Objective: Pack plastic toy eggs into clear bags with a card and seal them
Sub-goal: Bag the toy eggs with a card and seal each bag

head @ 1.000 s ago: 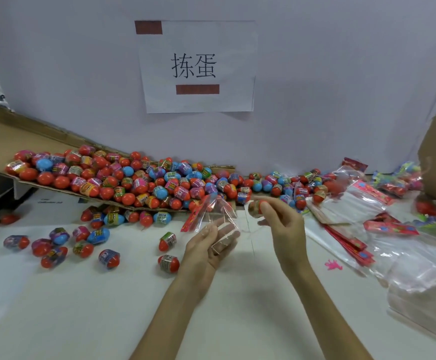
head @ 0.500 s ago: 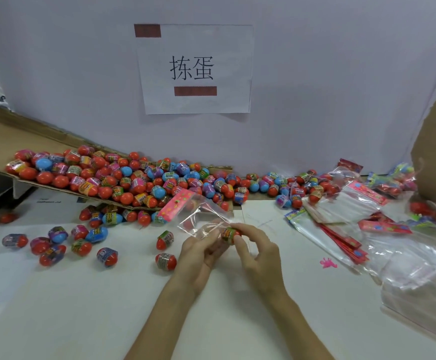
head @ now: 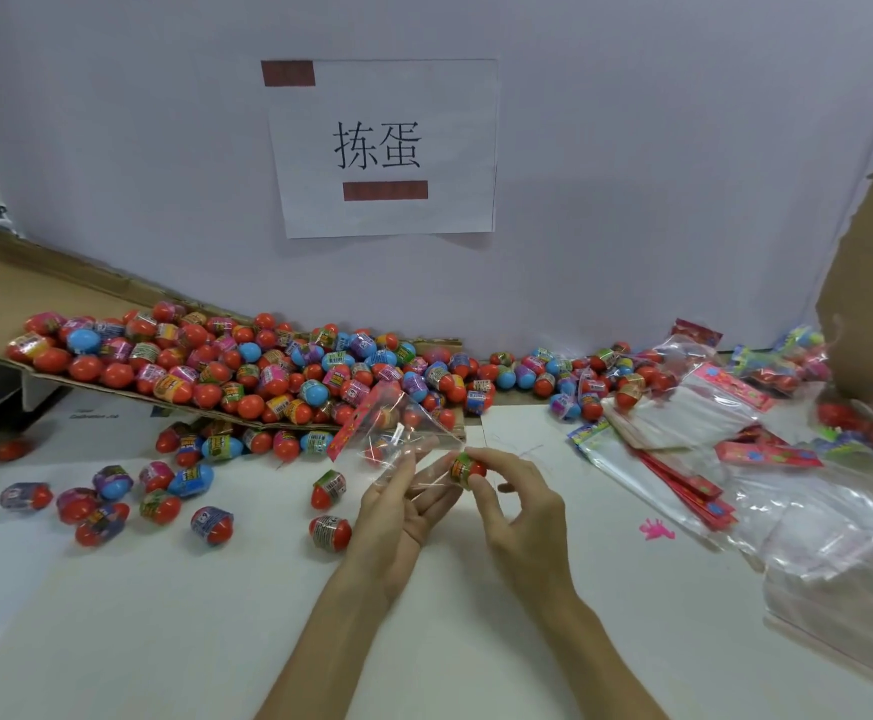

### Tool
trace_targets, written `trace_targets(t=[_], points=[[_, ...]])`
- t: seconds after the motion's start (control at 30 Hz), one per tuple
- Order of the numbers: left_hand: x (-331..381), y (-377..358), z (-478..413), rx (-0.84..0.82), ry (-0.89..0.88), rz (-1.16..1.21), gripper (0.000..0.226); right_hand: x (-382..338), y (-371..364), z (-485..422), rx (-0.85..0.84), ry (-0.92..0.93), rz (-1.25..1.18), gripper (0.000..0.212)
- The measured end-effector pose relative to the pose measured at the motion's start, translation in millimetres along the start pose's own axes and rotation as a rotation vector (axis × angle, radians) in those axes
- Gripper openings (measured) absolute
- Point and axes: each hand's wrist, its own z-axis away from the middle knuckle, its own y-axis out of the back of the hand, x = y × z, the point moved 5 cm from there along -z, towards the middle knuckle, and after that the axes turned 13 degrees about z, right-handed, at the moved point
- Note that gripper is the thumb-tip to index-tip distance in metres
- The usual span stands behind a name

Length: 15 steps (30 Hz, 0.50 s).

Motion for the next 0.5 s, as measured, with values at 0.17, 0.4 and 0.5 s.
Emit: trace_targets(t=[0.17,0.4,0.5], points=[[-5.1,-4.4,0.8,-0.076,0.061,-0.061,0.037,2.9,1.6,-1.0,0.015,-0.075,-0.123,0.037],[-14.8,-0.6,-0.9,-0.155,0.152,-0.144,0.039,12.0,7.3,-4.8,0.052,-0.151,-0.045,0.032],[-16.1,-0.5,-0.8,-0.174,0.176,-0.154,0.049,15.2,7.9,-4.5,0.061,-0.195,-0.055,0.025]])
